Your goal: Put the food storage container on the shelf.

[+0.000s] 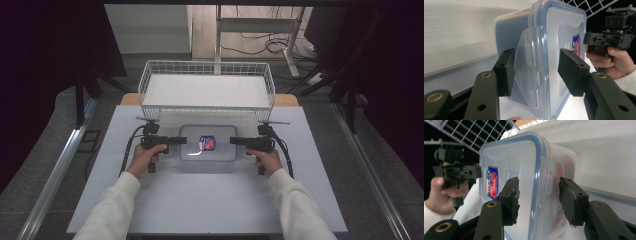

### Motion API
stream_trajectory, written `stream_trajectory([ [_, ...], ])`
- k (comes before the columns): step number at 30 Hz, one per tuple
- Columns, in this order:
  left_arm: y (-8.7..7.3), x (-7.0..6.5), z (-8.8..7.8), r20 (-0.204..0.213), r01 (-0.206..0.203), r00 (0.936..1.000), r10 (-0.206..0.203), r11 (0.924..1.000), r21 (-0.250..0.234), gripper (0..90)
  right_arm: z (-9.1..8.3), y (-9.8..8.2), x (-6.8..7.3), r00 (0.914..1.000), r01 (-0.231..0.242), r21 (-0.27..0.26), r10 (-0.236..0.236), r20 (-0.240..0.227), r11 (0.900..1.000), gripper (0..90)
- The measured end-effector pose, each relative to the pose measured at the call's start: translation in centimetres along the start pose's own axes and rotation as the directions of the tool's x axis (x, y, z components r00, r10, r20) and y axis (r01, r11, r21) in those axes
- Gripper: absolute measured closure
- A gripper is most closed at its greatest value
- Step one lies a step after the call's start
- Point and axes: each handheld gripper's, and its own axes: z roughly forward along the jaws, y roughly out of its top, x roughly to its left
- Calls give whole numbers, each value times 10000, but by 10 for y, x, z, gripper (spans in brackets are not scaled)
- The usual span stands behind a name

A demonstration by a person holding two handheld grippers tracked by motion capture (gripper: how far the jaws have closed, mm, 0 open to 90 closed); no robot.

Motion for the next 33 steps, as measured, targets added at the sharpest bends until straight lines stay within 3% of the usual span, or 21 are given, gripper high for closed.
stream_trajectory([
  [8,0,4,4,40,535,9986,-534,9980,-334,480,4,-1,-1,9971,-613,-500,635,419,9969,499],
  [9,0,7,4,-75,246,9997,-248,9992,-322,479,4,-1,-1,9968,-621,-509,645,468,9968,497],
  [11,1,8,5,-223,238,9994,-247,9989,-393,473,6,-2,0,9960,-606,-657,646,617,9960,491],
  [14,1,7,6,-291,218,9993,-233,9985,-494,463,7,-3,2,9949,-389,-738,455,896,9965,483],
  [16,0,4,8,-298,156,9994,-173,9984,-550,415,7,-4,3,9946,-178,-845,263,1009,9963,426],
  [17,-1,-1,9,-280,475,9984,-494,9968,-637,391,7,-5,4,9942,-86,-887,180,1056,9960,414],
  [20,-2,-8,5,-1049,-139,9945,67,9976,-681,324,4,-8,13,9897,440,-894,-312,1399,9950,366],
  [22,-5,-16,-2,-1478,-535,9881,421,9958,-742,307,-2,-10,23,9786,1210,-831,-1049,1771,9892,350],
  [24,-10,-23,-12,-1659,-799,9839,662,9938,-769,291,-9,-15,32,9630,2041,-813,-1851,1959,9756,349],
  [27,-25,-33,-25,-1908,-1269,9752,1121,9897,-669,276,-21,-24,43,9248,3180,-481,-2986,2356,9469,343],
  [29,-37,-38,-30,-2106,-1630,9664,1475,9849,-582,276,-27,-29,47,9105,3496,-210,-3344,2431,9367,341],
  [33,-58,-48,-38,-2427,-2080,9496,1987,9780,-131,271,-39,-44,55,9023,3778,31,-3689,2229,9259,372],
])
